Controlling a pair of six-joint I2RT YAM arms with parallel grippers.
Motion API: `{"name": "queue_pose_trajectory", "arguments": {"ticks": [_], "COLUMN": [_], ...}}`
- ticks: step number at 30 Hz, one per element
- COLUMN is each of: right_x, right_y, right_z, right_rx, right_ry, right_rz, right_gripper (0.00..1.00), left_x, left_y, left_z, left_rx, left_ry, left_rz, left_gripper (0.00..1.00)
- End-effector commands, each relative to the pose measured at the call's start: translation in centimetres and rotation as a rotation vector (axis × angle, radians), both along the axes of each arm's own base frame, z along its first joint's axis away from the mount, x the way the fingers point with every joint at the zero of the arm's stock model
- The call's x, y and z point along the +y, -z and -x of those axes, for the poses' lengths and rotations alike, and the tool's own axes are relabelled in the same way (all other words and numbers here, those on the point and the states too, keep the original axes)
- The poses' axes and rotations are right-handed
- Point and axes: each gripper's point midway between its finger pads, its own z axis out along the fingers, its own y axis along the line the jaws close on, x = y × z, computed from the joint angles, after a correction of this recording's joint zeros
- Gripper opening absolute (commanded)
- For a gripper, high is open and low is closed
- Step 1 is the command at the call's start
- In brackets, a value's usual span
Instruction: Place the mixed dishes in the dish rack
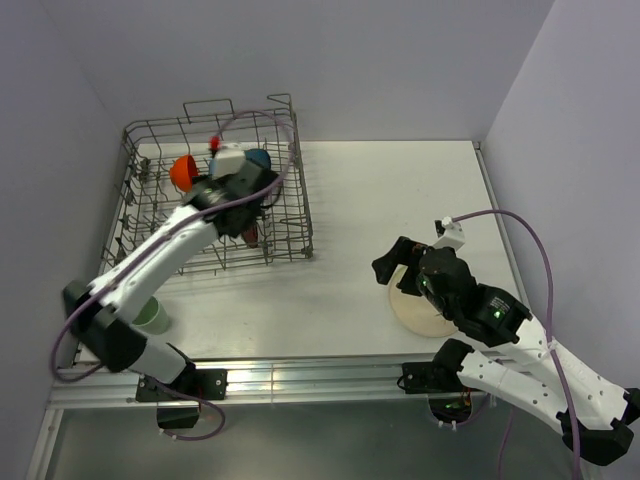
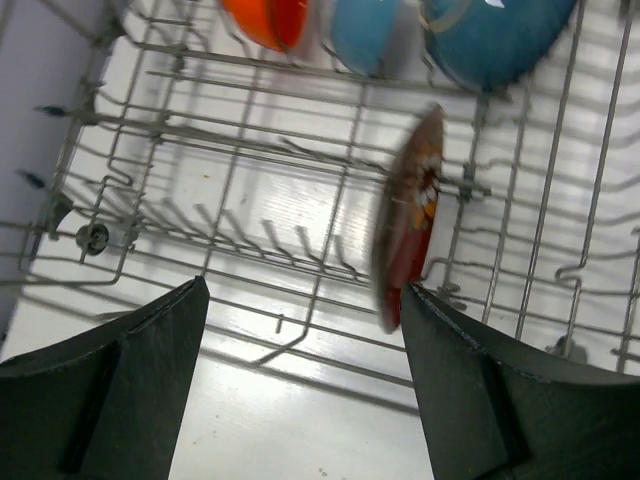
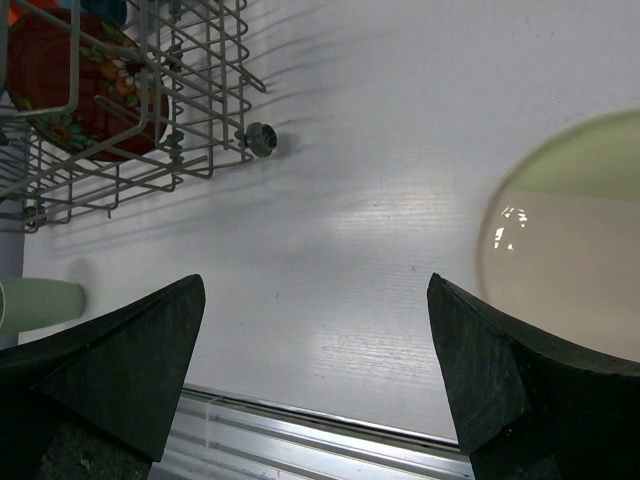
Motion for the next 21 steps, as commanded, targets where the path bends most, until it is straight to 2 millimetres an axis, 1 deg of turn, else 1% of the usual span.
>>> {"name": "queue_pose_trajectory", "arguments": {"ticks": [1,2,3,4,5,6,7,9,11,12,13,15,16,18,19,20,21], "right_x": [-0.1,0.0,0.3,0.6,0.9,1.2,1.3,1.6,1.7,1.8,1.9,1.8,1.8,1.7,1.6,1.6,1.5], "right_y": [-1.9,-2.0,-2.0,-2.2,-2.0,-2.0,-1.9,-1.7,-1.6,-1.7,-1.7,-1.8,-1.9,-2.0,-2.0,-2.0,-1.9], "right_z": [-0.6,-0.5,-0.5,-0.5,-0.6,-0.5,-0.6,-0.7,-0.7,-0.7,-0.7,-0.8,-0.8,-0.7,-0.7,-0.6,-0.6], "right_rx": [-0.050,-0.054,-0.051,-0.052,-0.049,-0.043,-0.041,-0.039,-0.036,-0.038,-0.038,-0.043,-0.048,-0.053,-0.056,-0.058,-0.059], "right_ry": [0.011,0.001,-0.013,-0.027,-0.042,-0.055,-0.057,-0.065,-0.072,-0.075,-0.079,-0.078,-0.079,-0.079,-0.082,-0.084,-0.084], "right_rz": [-0.024,-0.021,-0.022,-0.025,-0.017,-0.021,-0.018,-0.019,-0.016,-0.019,-0.015,-0.015,-0.012,-0.014,-0.013,-0.012,-0.010], "right_gripper": [1.00,1.00,1.00,1.00,1.00,1.00,1.00,1.00,1.00,1.00,1.00,1.00,1.00,1.00,1.00,1.00,1.00], "left_x": [3.4,4.2,4.6,5.2,5.8,6.2,6.4,6.7,6.9,6.9,6.8,6.1,6.2,6.6,6.8,7.7,8.3], "left_y": [-3.5,-4.4,-4.3,-2.9,-3.5,-3.4,-3.0,-2.4,-1.8,-0.9,-1.1,-0.7,-0.4,0.1,0.4,0.3,0.9], "left_z": [1.5,2.4,2.8,3.2,4.2,4.6,5.6,6.5,7.8,8.2,8.9,9.4,9.8,10.5,10.8,11.0,11.6], "left_rx": [-0.108,-0.140,-0.143,-0.116,-0.145,-0.152,-0.155,-0.155,-0.151,-0.146,-0.162,-0.160,-0.159,-0.141,-0.134,-0.160,-0.141], "left_ry": [-0.026,-0.023,-0.012,-0.018,-0.022,-0.038,-0.035,-0.069,-0.085,-0.107,-0.105,-0.110,-0.127,-0.192,-0.220,-0.287,-0.322], "left_rz": [0.158,0.214,0.247,0.282,0.318,0.345,0.372,0.414,0.458,0.487,0.524,0.607,0.628,0.664,0.664,0.666,0.642], "left_gripper": [0.82,0.81,0.80,0.78,0.77,0.76,0.76,0.75,0.73,0.70,0.71,0.79,0.83,0.86,0.85,0.84,0.83]}}
